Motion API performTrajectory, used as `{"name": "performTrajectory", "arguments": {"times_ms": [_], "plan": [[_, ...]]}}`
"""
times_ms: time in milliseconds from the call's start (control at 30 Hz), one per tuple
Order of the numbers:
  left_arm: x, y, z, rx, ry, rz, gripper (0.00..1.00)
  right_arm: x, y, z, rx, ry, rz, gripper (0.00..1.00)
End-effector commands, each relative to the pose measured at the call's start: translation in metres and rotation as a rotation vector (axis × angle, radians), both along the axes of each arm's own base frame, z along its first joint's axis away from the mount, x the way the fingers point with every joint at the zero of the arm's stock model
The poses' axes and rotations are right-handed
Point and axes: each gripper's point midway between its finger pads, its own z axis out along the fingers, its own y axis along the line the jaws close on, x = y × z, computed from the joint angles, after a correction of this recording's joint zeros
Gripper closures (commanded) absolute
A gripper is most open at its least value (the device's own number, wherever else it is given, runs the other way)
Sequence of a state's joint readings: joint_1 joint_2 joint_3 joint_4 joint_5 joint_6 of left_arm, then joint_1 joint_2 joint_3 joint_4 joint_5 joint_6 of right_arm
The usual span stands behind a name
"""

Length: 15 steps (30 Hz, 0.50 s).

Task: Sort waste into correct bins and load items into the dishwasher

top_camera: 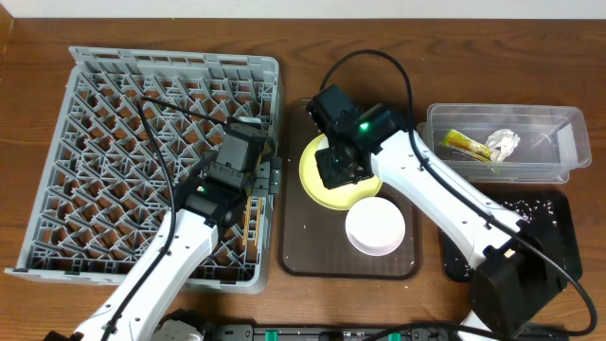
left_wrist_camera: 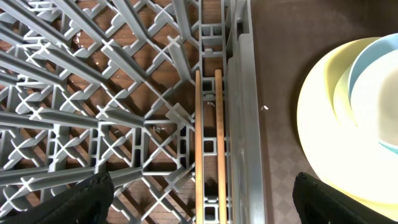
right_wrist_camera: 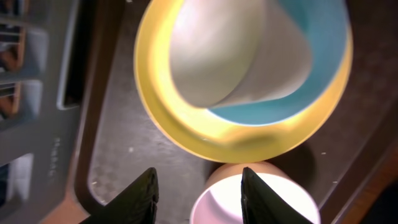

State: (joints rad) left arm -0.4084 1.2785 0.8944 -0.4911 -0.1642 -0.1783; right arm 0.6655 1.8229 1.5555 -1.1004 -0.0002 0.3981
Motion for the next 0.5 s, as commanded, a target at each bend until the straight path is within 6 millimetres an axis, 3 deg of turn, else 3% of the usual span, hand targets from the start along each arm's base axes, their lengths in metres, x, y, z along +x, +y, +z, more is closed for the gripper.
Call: {"name": "performTrajectory", "arguments": {"times_ms": [0,200,467], "plan": [[0.002,0.003,0.005,0.011,-0.014,0.004,0.07,0.009,-0.012,0.002,-0.053,-0.048,-0.021,0.63],[0.002,0.003,0.005,0.011,-0.014,0.004,0.07,0.032,-0.02,0.007,-0.079,-0.147,-0.133,0.63],[0.002,0.003,0.005,0.011,-0.014,0.004,0.07,0.042,-0.018,0.005,-0.083,-0.188,-0.184,0.69]]}}
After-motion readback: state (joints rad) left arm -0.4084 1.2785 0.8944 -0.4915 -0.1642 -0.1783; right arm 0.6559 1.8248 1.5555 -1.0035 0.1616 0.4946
